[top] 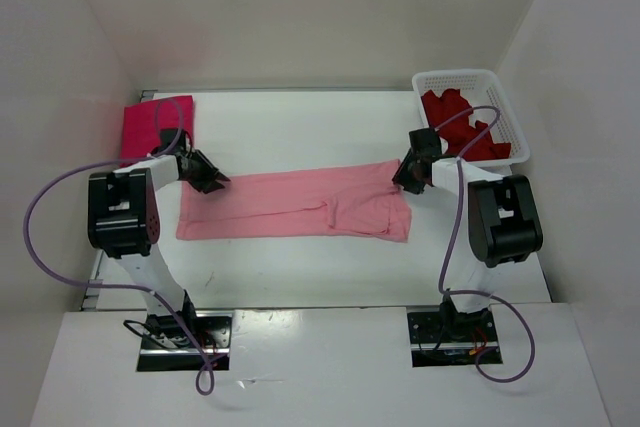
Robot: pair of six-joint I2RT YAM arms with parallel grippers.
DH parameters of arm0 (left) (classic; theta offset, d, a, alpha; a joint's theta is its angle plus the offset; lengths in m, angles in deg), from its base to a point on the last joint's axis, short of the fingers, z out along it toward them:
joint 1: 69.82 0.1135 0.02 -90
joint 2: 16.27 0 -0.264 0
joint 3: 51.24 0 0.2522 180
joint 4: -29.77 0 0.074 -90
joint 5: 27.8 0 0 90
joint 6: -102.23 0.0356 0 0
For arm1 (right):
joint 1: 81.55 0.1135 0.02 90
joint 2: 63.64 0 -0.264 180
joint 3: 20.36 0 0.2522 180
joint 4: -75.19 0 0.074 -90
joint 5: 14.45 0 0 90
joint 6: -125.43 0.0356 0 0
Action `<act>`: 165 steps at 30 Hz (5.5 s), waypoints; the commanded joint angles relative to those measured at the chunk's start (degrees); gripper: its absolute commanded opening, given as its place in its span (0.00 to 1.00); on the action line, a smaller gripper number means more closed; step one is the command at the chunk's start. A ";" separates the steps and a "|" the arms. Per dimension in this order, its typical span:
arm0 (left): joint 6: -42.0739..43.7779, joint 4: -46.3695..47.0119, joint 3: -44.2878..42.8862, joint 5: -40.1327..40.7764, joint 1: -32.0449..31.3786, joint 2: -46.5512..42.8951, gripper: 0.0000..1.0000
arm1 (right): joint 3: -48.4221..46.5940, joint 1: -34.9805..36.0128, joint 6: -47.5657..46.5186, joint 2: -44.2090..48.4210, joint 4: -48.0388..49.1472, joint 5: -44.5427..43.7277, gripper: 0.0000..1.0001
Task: Fold and stack the t-shirts
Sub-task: Fold the other side of the tshirt into a rectangle, then rotate the tshirt 90 degrees, then grab the bottom of the folded rectangular tshirt with both arms, then fold the folded rectangular tshirt in 1/3 of the way
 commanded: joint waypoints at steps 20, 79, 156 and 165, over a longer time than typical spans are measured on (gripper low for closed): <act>1.37 -2.25 5.86 -1.22 -10.45 -12.76 0.37 | 0.62 13.21 5.50 6.80 -3.56 6.10 0.00; 6.47 -15.69 8.06 2.38 -10.71 -42.21 0.10 | -31.14 43.19 33.98 -32.25 10.76 5.31 0.09; 3.48 -19.39 -14.16 -0.70 -26.71 -3.67 0.03 | -1.74 9.63 1.13 13.31 -5.85 21.04 0.00; 3.48 -18.68 -32.19 3.78 -24.69 14.03 0.11 | -18.44 7.33 -1.61 -8.85 -4.44 18.84 0.00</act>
